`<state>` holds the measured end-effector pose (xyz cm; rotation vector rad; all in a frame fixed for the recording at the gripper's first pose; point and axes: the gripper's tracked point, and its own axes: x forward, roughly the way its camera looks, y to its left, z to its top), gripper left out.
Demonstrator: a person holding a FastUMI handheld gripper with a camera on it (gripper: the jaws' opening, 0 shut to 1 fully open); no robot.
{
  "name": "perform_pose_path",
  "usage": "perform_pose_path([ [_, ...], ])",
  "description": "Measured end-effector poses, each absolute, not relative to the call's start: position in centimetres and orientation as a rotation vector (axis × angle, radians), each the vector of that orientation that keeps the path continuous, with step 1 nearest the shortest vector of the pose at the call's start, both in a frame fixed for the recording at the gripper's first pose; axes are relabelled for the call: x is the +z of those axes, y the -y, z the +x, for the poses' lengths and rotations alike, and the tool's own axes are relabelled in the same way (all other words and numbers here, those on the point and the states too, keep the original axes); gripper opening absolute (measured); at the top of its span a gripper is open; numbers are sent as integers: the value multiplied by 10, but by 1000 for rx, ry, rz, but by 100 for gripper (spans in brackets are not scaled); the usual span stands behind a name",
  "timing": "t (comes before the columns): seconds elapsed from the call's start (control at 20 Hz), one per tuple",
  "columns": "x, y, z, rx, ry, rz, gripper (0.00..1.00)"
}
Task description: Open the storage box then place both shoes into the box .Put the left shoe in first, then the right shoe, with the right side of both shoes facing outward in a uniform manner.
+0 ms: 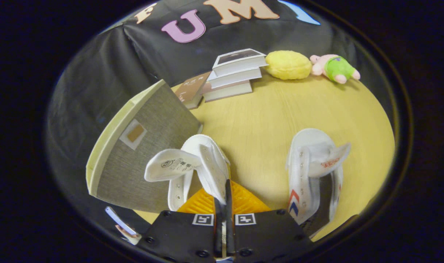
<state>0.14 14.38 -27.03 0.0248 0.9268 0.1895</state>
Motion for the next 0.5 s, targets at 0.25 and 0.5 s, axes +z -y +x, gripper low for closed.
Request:
perform_pose_path([
  [0.25,-238,-155,-1,206,-891,136,7],
  [0.5,-179,-172,-1,240,-797,150,7],
])
